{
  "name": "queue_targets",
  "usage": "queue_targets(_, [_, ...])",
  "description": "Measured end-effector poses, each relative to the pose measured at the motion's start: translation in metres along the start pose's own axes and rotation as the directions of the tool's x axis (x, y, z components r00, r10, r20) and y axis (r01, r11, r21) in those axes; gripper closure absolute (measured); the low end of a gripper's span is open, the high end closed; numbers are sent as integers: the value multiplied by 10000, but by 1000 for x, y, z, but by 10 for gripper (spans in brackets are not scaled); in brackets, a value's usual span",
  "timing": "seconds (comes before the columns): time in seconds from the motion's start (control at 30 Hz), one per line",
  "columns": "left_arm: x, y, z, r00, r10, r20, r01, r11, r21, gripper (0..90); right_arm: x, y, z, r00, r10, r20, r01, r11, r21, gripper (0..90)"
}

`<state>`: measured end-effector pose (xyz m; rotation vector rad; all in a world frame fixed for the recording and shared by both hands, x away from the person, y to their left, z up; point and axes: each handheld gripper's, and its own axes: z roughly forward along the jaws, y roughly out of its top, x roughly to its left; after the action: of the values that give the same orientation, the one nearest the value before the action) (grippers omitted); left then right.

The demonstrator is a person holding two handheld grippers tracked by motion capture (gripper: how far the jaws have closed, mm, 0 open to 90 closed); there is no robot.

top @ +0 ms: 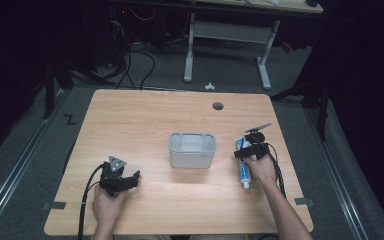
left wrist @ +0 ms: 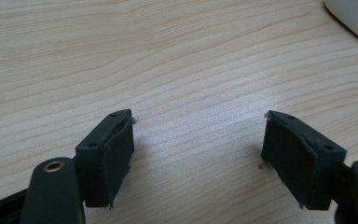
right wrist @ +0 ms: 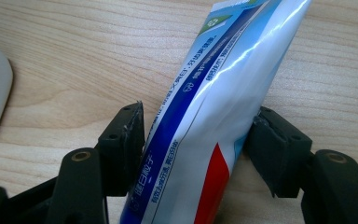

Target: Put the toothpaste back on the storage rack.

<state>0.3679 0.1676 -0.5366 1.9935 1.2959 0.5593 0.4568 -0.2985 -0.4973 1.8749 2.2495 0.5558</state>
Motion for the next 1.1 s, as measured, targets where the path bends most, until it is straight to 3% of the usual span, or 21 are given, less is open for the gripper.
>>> queue_targets(0.23, [0, 0, 0, 10000, 6, 6, -6, 10000, 6, 254, 4, 0, 1, 9980, -421, 479, 418, 9991, 76, 442])
queue_targets(0.37, [0, 0, 0, 10000, 3, -4, -3, 10000, -1, 254, 7, 3, 0, 9933, -870, 766, 824, 9947, 618, 497])
queue_targets(0.8, [0, 0, 0, 10000, 3, -4, -3, 10000, 0, 254, 4, 10, -2, 9936, -830, 764, 726, 9889, 1295, 620])
queue_targets(1.0, [0, 0, 0, 10000, 3, 0, -3, 10000, 2, 254, 6, 20, 1, 9926, -804, 908, 598, 9758, 2101, 624])
queue_targets(1.1, [0, 0, 0, 10000, 3, -1, -3, 10000, 1, 254, 7, 21, 1, 9918, -839, 963, 612, 9738, 2189, 632])
